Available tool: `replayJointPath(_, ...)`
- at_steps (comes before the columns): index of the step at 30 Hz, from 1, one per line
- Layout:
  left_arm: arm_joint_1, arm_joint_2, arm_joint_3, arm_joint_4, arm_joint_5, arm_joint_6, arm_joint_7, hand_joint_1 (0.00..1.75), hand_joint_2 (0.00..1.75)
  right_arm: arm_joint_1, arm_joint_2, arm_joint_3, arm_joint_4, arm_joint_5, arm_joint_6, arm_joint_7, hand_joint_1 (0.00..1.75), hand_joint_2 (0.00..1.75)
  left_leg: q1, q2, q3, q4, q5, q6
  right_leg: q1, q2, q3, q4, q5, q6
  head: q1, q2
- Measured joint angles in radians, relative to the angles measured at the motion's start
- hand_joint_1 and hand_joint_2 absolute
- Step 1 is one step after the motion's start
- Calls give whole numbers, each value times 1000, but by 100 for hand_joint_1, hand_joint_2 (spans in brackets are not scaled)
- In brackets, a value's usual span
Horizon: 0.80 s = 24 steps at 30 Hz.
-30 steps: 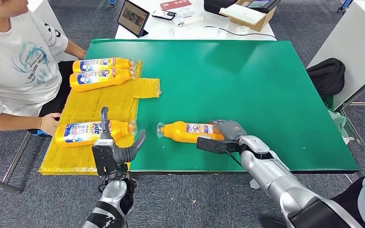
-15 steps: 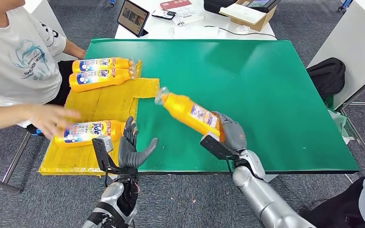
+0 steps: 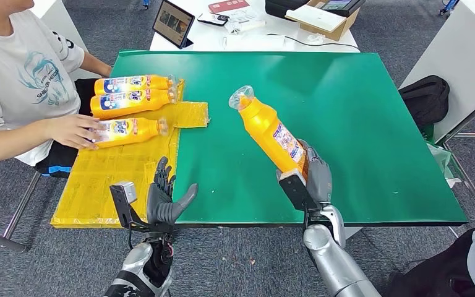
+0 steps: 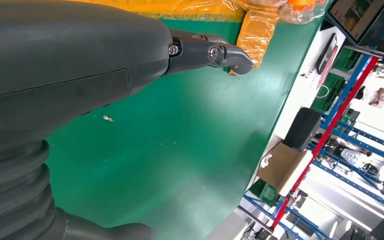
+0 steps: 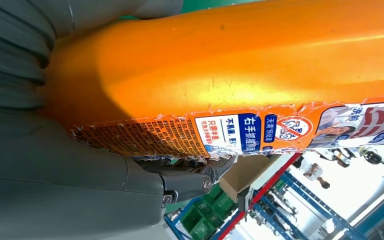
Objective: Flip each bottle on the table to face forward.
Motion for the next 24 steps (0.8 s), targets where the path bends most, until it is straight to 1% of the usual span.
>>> replayJointPath(7,17,8,-1,-33,31,-5,7,0,175,8,8,-14,-3,-17,-13,-22,175,175,0,0,0,0,0,0,0,0,0,0,0,0,0,0)
replayJointPath(9,28,14,-6,-60,75,-44,34,0,175,14,12,-16,-3,-13,-12,-48,175,175,0,0,0,0,0,0,0,0,0,0,0,0,0,0)
replayJointPath(11,38,20,-15,-87,142,-120,79,0,175,23,21,-9,0,7,-12,-90,175,175,0,0,0,0,0,0,0,0,0,0,0,0,0,0)
replayJointPath(13,45,24,-30,-106,207,-194,118,0,175,35,36,10,8,36,-15,-135,175,175,0,0,0,0,-1,0,0,0,0,0,0,0,0,0)
replayJointPath(15,46,27,-46,-116,248,-241,142,0,175,47,58,40,20,53,-22,-169,175,175,0,0,0,0,-1,0,0,0,-1,0,0,0,0,0)
replayJointPath(20,48,31,-83,-119,320,-310,180,0,175,65,118,126,72,38,-32,-211,175,175,1,0,0,0,0,-1,0,0,-1,0,-1,0,0,0)
replayJointPath(24,48,34,-105,-119,337,-325,185,0,175,68,154,183,119,22,-35,-224,175,175,1,0,0,0,0,-1,0,0,-1,0,-1,0,0,0)
